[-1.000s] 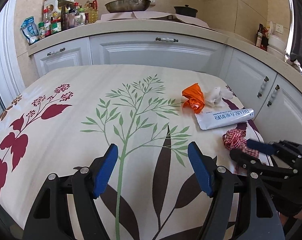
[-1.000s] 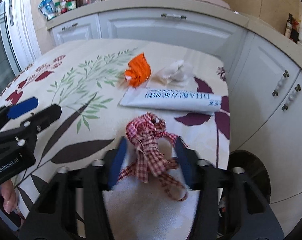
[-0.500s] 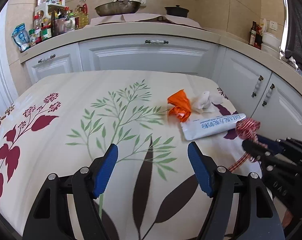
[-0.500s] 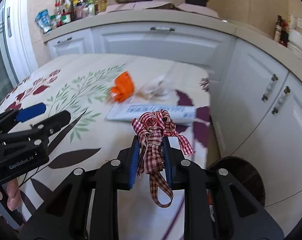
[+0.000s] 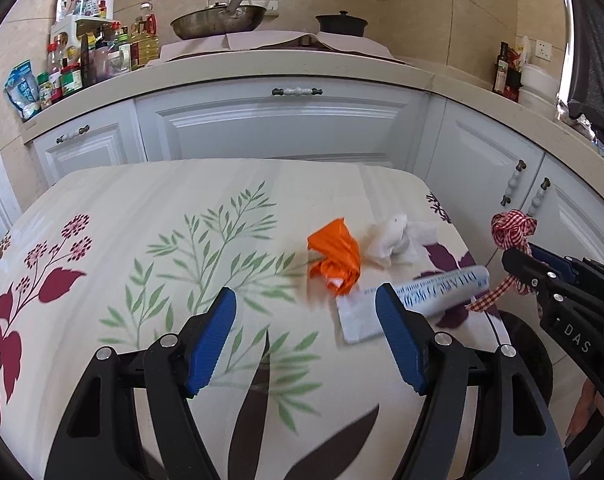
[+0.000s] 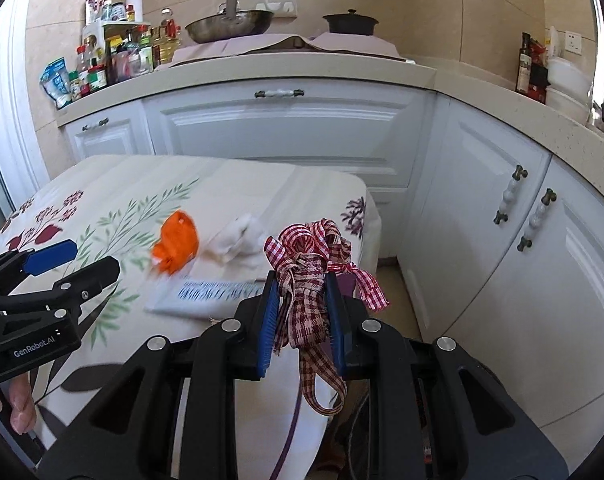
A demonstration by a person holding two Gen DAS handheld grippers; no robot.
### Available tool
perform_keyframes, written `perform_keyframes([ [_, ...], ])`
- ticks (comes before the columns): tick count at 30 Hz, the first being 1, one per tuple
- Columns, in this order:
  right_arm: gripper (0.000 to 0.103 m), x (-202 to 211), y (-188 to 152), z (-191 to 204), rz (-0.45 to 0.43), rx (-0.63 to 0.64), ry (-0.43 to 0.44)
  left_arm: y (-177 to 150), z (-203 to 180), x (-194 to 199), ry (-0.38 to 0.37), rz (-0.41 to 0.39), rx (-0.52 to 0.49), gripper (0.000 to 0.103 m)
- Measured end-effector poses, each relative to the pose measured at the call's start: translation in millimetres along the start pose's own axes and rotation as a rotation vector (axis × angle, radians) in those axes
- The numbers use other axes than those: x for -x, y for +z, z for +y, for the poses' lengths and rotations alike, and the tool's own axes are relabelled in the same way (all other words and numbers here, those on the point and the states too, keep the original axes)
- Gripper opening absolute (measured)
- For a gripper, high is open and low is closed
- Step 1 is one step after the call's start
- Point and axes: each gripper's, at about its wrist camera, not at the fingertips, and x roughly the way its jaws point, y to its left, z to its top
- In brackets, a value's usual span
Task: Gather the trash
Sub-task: 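Grasp the orange plastic bag with the left tool while the right tool holds the ribbon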
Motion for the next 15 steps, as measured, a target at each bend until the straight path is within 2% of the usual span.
perform_keyframes([
  [15, 0.022, -29, 18, -18, -0.033, -0.035, 0.009, 25, -11, -49, 0.036, 0.049, -0.019, 0.07],
])
